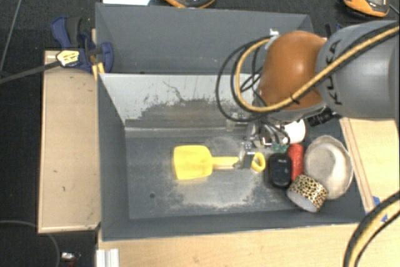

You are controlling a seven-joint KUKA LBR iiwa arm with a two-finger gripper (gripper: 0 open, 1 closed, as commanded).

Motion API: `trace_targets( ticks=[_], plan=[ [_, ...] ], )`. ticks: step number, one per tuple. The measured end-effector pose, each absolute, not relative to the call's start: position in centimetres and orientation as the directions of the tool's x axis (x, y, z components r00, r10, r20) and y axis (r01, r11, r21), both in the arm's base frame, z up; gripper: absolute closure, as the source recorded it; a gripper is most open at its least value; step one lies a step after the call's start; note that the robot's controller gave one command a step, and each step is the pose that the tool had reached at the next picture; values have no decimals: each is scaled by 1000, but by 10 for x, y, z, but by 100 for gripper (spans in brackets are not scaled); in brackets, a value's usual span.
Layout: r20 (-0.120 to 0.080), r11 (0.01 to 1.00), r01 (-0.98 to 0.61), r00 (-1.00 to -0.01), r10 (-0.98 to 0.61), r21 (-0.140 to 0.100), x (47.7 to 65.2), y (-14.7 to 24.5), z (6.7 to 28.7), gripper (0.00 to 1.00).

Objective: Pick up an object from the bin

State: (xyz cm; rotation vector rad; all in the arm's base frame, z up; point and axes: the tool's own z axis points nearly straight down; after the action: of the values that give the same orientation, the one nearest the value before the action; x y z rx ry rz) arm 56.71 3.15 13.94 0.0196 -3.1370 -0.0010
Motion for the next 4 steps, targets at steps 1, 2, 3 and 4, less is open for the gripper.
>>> trace_targets(
  ticks=[1, 2, 3, 4],
  plan=[
    [-3, 1000, -11, -1000, -11, 1, 569, 31, 143, 0],
    [-4, 1000, 27, -1000, 27, 1, 568, 14, 71, 0],
    [-12, 1000, 12, -1000, 12, 2, 562, 22, 71, 0],
    [-9, 1000, 24, -1000, 24, 2, 569, 15, 72, 0]
  ],
)
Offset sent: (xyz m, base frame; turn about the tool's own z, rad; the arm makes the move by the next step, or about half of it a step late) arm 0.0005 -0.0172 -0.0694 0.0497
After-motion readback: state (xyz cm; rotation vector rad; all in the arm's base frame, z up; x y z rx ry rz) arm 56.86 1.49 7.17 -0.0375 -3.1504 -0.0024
